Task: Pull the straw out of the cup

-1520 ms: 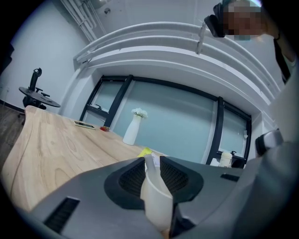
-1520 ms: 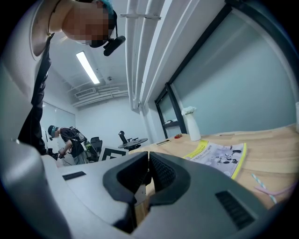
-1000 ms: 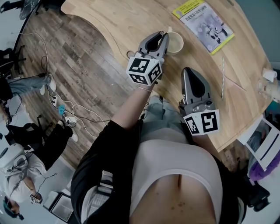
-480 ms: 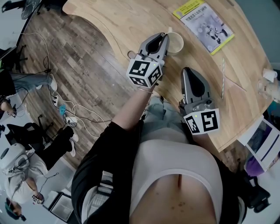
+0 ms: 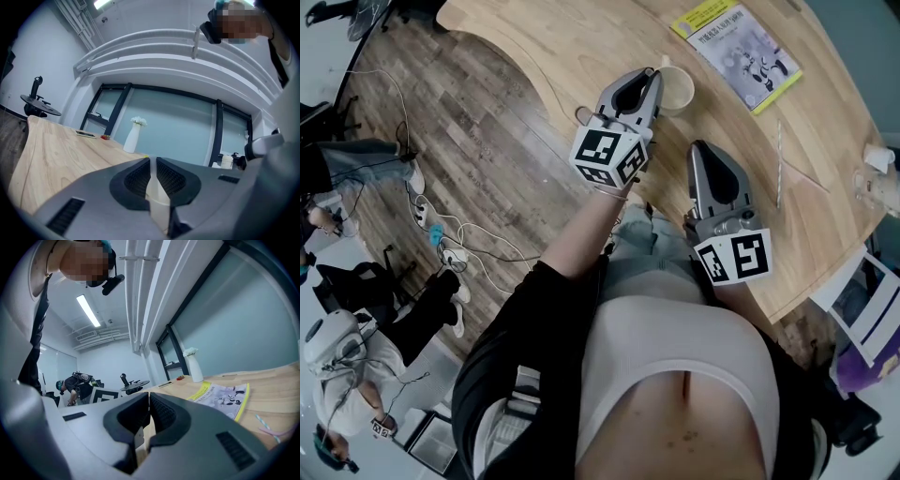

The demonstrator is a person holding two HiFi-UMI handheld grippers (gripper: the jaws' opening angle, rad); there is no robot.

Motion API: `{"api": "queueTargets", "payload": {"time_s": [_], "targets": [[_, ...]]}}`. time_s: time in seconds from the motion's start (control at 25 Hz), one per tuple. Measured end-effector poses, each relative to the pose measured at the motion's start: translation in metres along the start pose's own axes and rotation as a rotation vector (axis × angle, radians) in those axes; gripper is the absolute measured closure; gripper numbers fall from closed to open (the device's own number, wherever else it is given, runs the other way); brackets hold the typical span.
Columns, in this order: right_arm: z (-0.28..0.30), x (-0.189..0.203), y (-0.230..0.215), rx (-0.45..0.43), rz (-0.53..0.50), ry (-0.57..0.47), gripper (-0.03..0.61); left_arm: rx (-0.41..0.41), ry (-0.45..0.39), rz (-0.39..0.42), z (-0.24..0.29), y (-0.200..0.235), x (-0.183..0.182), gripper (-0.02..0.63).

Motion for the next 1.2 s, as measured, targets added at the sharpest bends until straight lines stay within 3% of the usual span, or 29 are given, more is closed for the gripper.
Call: {"api": "queueTargets", "payload": {"time_s": [1.2], "targets": [[-0.011,-0.011,0.012,-0.006,-0.01,-0.053,0.548,0.024,-0.066,0.018,-0.025,-0.023,-0.029,0.571]]}}
Point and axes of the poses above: the fingertips, and each gripper's own axes: z forward along the fingers, y to its left, x out of its underside, the point moved 6 cm from there along -z, backward along the fingers, and after that the axes turned 13 degrees about y, right-handed, at the moved point
